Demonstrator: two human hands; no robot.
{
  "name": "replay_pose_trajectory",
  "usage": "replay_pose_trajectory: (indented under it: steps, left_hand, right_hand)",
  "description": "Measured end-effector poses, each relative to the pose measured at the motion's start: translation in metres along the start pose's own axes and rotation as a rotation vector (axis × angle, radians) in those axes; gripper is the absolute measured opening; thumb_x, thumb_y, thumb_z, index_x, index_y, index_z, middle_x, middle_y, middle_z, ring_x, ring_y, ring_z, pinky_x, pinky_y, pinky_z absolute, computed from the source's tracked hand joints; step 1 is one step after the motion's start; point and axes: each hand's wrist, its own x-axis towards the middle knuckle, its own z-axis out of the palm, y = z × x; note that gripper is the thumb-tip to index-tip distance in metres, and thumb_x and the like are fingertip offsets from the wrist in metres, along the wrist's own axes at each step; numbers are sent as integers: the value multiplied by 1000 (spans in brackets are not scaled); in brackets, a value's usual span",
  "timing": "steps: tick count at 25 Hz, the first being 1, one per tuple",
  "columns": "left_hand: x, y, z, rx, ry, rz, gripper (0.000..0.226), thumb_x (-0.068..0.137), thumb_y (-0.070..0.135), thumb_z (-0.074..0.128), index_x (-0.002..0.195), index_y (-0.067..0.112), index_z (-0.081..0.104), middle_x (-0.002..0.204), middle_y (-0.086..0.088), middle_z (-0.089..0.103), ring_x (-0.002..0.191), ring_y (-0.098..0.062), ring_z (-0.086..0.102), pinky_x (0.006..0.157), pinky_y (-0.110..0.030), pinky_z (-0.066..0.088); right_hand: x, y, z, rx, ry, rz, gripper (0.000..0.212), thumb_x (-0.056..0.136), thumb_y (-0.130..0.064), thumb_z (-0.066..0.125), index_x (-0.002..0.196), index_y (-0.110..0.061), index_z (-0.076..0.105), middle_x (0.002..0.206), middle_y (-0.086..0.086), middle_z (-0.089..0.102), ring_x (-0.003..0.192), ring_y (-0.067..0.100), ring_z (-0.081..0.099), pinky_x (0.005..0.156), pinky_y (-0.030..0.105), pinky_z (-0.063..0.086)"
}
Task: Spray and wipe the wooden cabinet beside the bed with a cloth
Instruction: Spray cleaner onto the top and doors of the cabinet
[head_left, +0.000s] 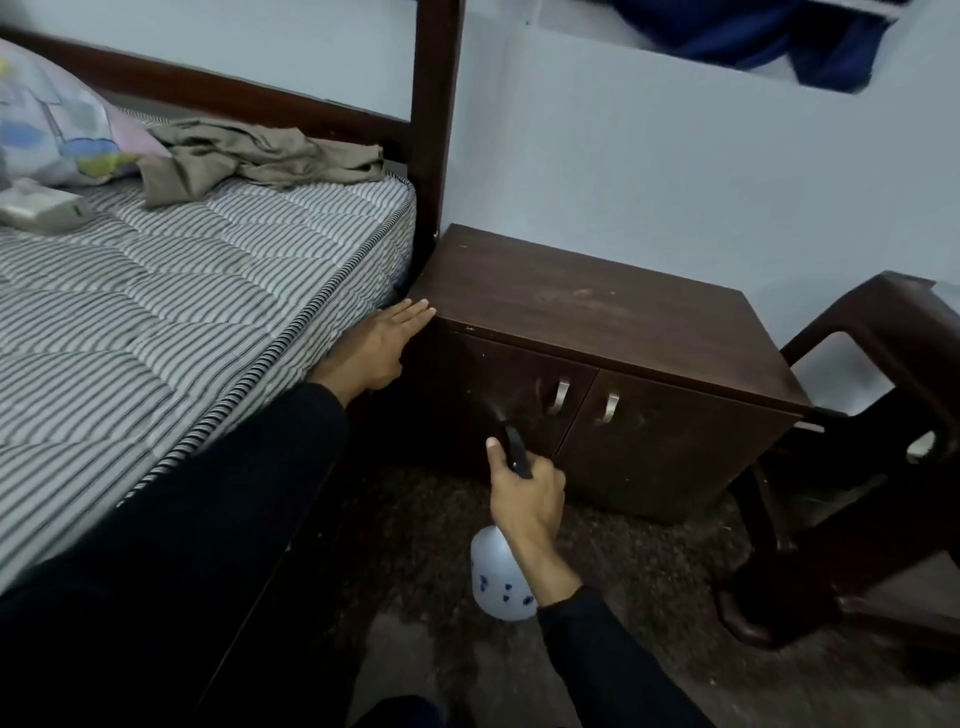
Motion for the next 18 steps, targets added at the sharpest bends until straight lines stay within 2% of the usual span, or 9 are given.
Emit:
replay_pose_trajectory:
  steps: [2, 3, 5, 7, 9, 11, 15, 18]
  left_hand:
    - [-3, -1, -2, -9, -10, -14, 94, 83, -7, 60, 160, 20, 12, 169, 0, 10, 154, -16, 9, 125, -36, 11]
    - [-7, 0, 1, 14, 5, -24, 95, 83, -6, 60, 160, 18, 10, 169, -1, 6, 155, -17, 8, 125, -36, 11]
    - [-18, 5, 14, 78, 38, -60, 98, 82, -1, 62, 160, 14, 4, 169, -4, -6, 155, -19, 3, 124, -38, 9]
    - [-29, 11, 30, 128, 14, -91, 98, 83, 3, 62, 159, 13, 0, 168, -5, -15, 155, -19, -5, 124, -39, 4]
    - [-34, 13, 43, 158, -50, -99, 97, 86, 6, 61, 159, 14, -1, 167, -4, -17, 155, -19, -8, 123, -39, 0]
    - [-35, 13, 51, 159, -109, -106, 96, 87, 8, 61, 160, 15, -1, 167, -3, -17, 155, -18, -8, 122, -39, 0]
    - [-35, 22, 75, 123, -158, -114, 96, 87, 12, 61, 160, 17, -3, 168, -2, -15, 154, -17, -9, 121, -40, -3]
    - [-32, 42, 92, 85, -178, -46, 94, 89, 16, 60, 160, 18, -2, 168, 1, -11, 154, -15, -9, 123, -40, -1]
  right_hand:
    - [-5, -4, 7, 11, -55, 7, 43, 81, -69, 61, 60, -31, 62, 54, -10, 63, 49, 7, 63, 46, 32, 51]
    - [-6, -4, 11, 24, -105, 16, 40, 85, -62, 64, 63, -29, 63, 60, -6, 65, 52, 10, 67, 51, 38, 58]
    - [-7, -6, 19, 5, -189, 13, 28, 92, -52, 65, 73, -31, 62, 74, -2, 68, 63, 19, 72, 62, 45, 63]
    - [-7, -7, 30, -49, -162, 20, 34, 92, -54, 63, 70, -29, 60, 73, -2, 65, 65, 19, 69, 64, 40, 60]
    - [-6, -8, 41, -109, -54, 42, 45, 90, -60, 62, 62, -26, 58, 67, -4, 60, 61, 15, 61, 60, 32, 49]
    - [-4, -6, 48, -90, -28, 47, 46, 90, -62, 61, 61, -26, 58, 66, -5, 61, 60, 13, 60, 56, 29, 43]
    - [3, 9, 46, -14, -93, 53, 34, 93, -60, 59, 76, -31, 59, 75, -4, 64, 64, 12, 65, 54, 28, 51]
    - [10, 24, 30, -81, 116, 98, 39, 90, -64, 60, 68, -31, 57, 68, -13, 55, 59, 1, 49, 57, 26, 40]
